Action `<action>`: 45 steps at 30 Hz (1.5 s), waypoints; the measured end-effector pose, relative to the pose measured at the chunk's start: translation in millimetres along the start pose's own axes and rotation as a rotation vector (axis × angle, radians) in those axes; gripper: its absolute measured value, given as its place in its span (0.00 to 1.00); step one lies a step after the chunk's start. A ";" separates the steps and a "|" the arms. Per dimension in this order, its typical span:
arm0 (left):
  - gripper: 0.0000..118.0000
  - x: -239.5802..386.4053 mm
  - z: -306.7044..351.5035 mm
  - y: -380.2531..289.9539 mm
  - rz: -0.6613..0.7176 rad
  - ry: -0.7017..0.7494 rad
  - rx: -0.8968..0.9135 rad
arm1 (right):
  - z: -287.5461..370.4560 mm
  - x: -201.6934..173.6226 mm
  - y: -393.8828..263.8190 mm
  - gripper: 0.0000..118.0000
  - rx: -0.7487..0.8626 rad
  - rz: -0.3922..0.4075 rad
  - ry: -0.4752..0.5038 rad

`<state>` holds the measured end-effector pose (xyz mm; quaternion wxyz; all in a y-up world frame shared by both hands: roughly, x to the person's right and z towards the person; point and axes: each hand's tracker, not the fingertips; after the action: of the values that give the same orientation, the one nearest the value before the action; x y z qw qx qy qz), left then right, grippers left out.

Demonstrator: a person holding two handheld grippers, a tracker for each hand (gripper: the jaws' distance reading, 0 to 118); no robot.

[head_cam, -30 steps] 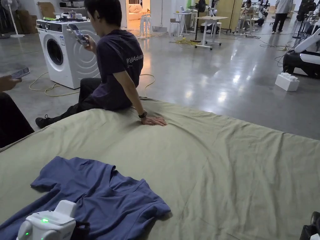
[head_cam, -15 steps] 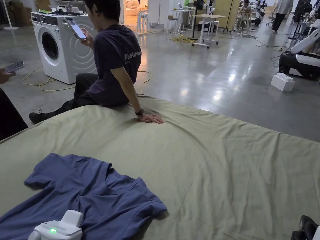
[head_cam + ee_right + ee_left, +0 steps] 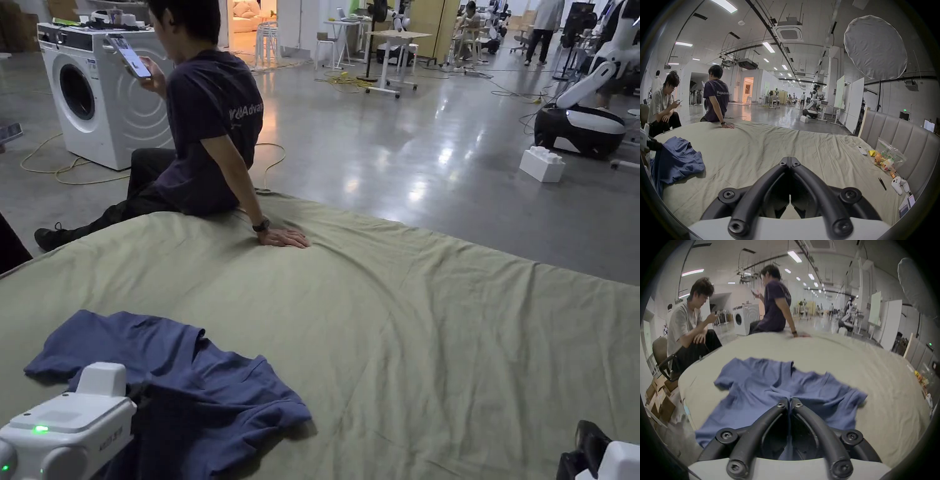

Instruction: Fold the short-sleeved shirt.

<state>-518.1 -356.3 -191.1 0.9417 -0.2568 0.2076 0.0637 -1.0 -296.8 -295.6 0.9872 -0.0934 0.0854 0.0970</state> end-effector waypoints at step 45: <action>0.34 482.9 97.1 -34.0 -0.333 -0.916 -0.101 | 94.8 187.9 -30.4 0.00 -0.022 -0.115 -0.347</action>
<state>-38.2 -329.5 -304.3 0.9200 -0.2772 -0.2754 0.0287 201.1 -274.0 -233.9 0.9900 -0.0906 -0.0928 0.0560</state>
